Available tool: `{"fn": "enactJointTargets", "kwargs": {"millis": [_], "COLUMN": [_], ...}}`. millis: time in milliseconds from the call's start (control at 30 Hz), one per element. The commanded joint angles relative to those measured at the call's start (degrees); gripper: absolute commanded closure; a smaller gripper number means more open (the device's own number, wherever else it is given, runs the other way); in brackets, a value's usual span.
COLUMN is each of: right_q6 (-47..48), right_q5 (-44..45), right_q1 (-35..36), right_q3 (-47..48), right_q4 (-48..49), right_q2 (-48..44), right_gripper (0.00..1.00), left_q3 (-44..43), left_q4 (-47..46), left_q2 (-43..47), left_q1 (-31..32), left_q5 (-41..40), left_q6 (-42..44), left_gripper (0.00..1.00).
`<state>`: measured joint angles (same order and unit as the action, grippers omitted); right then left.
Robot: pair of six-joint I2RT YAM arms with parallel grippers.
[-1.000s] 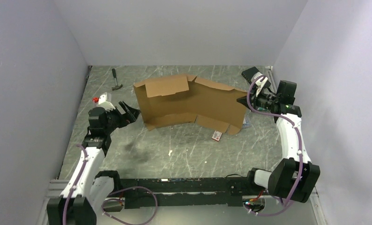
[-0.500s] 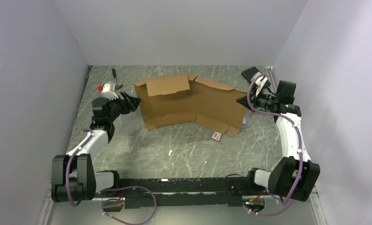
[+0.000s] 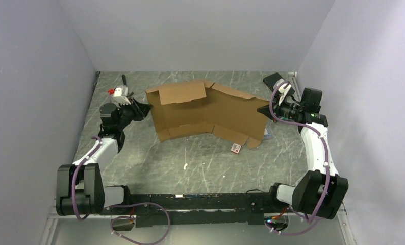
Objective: Fold the paper box
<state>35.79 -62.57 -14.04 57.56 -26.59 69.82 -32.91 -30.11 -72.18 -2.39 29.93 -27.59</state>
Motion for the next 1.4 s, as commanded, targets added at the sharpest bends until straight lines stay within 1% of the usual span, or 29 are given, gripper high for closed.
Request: {"fn": "enactJointTargets", "kwargs": {"millis": [0,67,133,233,300,467,667,733,833,1000,1100,1233,1333,1367], "right_q6": [1.68,2.43,3.76,6.28,7.23,9.43,10.87,13.35,20.06,27.58,30.78,33.00,32.72,32.58], "right_q5": [-3.40,-4.39,-5.77,-8.29,-9.46,-12.40,-11.36,-12.47,-14.78,-14.57,-14.27,-13.35,-12.65,-12.75], "right_q1": [-0.20,-0.15,-0.18,-0.20,-0.16,-0.11,-0.15,-0.11,-0.10,-0.11,-0.11,-0.11,-0.19,-0.20], "right_q3": [1.96,1.93,2.03,2.25,2.29,1.70,1.49,1.90,2.73,3.47,3.85,4.09,4.23,4.13], "right_q4": [-0.24,-0.75,-1.80,-3.98,-5.03,-6.64,-7.51,-10.07,-15.48,-21.41,-23.83,-25.23,-25.03,-24.90], "right_q2": [-0.05,-0.18,-0.27,-0.44,-0.72,-1.48,-1.89,-1.79,-1.78,-1.49,-1.29,-1.39,-1.63,-1.81], "right_gripper": [1.00,1.00,1.00,1.00,1.00,1.00,1.00,1.00,1.00,1.00,1.00,1.00,1.00,1.00], "left_q3": [-2.34,-2.27,-1.83,-0.79,0.00,1.75,2.15,2.40,1.55,1.04,2.23,1.89,2.48,3.32], "left_q4": [-3.36,-2.92,-2.85,-2.79,-3.00,-3.31,-0.77,-1.36,-0.68,1.51,-0.71,-0.33,2.98,2.77], "left_q2": [0.37,1.09,2.34,4.49,5.61,7.96,10.39,10.74,10.83,11.85,12.92,14.45,18.01,19.30], "left_q1": [1.07,1.53,2.01,3.90,5.09,8.49,10.01,10.04,10.04,10.04,9.95,9.95,9.95,9.95], "left_q5": [2.49,2.45,2.06,0.13,-1.27,-6.14,-10.11,-10.78,-11.48,-13.49,-12.96,-9.25,-11.18,-12.03], "left_q6": [0.61,0.65,0.61,0.61,0.80,3.26,9.11,7.90,5.32,2.76,1.14,2.46,5.60,6.25], "left_gripper": [0.80,0.88,0.93,0.99,1.00,1.00,1.00,1.00,1.00,1.00,1.00,1.00,1.00,1.00]}}
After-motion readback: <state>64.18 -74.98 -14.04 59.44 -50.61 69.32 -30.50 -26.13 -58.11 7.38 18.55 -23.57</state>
